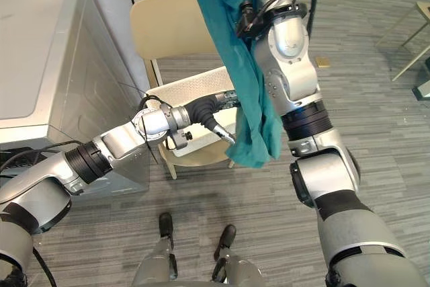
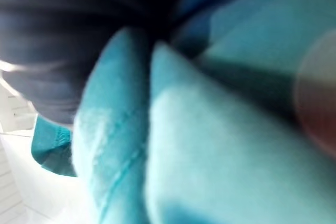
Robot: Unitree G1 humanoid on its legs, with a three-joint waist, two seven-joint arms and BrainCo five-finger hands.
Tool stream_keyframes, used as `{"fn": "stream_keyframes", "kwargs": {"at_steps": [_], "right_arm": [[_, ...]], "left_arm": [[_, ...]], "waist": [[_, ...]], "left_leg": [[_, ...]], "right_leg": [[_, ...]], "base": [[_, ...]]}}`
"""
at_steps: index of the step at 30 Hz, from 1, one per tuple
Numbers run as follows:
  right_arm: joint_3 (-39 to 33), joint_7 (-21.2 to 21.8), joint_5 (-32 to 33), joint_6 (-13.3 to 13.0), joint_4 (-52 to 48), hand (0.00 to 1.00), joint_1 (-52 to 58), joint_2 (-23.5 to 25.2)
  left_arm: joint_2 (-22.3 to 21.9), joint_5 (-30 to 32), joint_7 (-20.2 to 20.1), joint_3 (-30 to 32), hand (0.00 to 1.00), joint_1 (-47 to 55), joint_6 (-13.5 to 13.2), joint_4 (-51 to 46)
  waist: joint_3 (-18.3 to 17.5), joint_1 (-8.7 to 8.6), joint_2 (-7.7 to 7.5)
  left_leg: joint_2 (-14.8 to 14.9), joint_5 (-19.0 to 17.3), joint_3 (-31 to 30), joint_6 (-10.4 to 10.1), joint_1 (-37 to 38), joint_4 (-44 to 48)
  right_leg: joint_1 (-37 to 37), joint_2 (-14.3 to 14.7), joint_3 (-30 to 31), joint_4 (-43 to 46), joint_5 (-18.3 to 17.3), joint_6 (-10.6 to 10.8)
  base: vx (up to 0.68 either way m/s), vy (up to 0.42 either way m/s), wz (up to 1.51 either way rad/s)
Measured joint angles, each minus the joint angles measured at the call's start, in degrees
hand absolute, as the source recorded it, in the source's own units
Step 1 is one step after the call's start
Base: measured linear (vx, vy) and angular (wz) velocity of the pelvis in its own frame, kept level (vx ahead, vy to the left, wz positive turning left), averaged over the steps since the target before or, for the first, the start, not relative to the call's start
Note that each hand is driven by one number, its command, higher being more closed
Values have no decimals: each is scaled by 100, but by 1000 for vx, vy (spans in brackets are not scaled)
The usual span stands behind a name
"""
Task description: Pick up the laundry basket with both hands and put the clothes into the washing machine.
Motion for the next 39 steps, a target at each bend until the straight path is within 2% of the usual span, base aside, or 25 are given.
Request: {"fn": "stream_keyframes", "kwargs": {"at_steps": [2,4,7,12,17,22,25,30,33,35,39], "right_arm": [[-14,-11,17,-4,3,100,-49,226],[-25,-19,16,-3,16,100,-365,537],[-153,-36,9,-3,59,100,-737,666],[-193,-159,-44,-1,63,100,-917,664],[-354,-273,-65,25,66,100,-916,661],[-383,-277,-144,54,67,100,-916,623],[-390,-267,-240,68,88,100,-916,493],[-423,-258,-351,144,334,100,-914,161],[-504,-245,-417,188,522,100,-914,-77],[-538,-239,-417,238,664,100,-914,-284],[-536,-223,-417,304,845,100,-914,-377]], "left_arm": [[-486,378,220,477,0,0,3,435],[-1202,807,606,1317,0,-7,10,975],[-1902,1442,1198,2072,0,-155,16,1456],[-2181,2223,1852,2527,0,-370,93,1772],[-2367,3032,2350,3061,0,-372,344,1924],[-2395,3329,2266,3112,0,-348,403,1926],[-2355,3514,2034,2915,0,-155,404,1727],[-2022,3745,1487,2372,0,529,394,977],[-1660,3745,1175,2000,0,808,384,379],[-1127,3725,815,1551,0,942,299,-246],[-631,3606,510,1311,0,945,201,-706]], "waist": [[63,-5,-13],[148,-19,-22],[279,-5,-59],[472,-14,-95],[629,-8,-143],[660,8,-152],[660,25,-151],[667,58,-141],[713,167,-69],[753,183,-5],[767,226,18]], "left_leg": [[3,8,3,9,-1,2],[10,21,3,19,-35,31],[15,51,-12,19,-37,36],[8,54,-19,23,-34,37],[0,68,-23,41,-37,35],[-22,68,-58,42,-60,34],[-39,68,-107,43,-83,34],[-56,68,-168,43,-104,36],[-56,68,-182,43,-111,36],[-55,69,-291,44,-174,36],[-61,76,-317,53,-194,38]], "right_leg": [[-3,5,2,2,3,-4],[-44,11,-1,15,10,-14],[-45,13,-23,36,10,-14],[-62,-11,-17,92,10,-15],[-79,-30,-19,132,9,-14],[-89,-55,-48,146,4,-8],[-89,-67,-87,146,-8,10],[-89,-85,-119,179,-51,50],[-91,-84,-129,179,-59,49],[-93,-80,-226,187,-81,40],[-101,-79,-245,187,-85,37]], "base": [[-2,17,-1],[9,38,-1],[13,40,2],[-1,47,1],[-18,38,1],[-3,39,4],[11,28,7],[21,30,5],[7,8,2],[23,29,16],[30,30,5]]}}
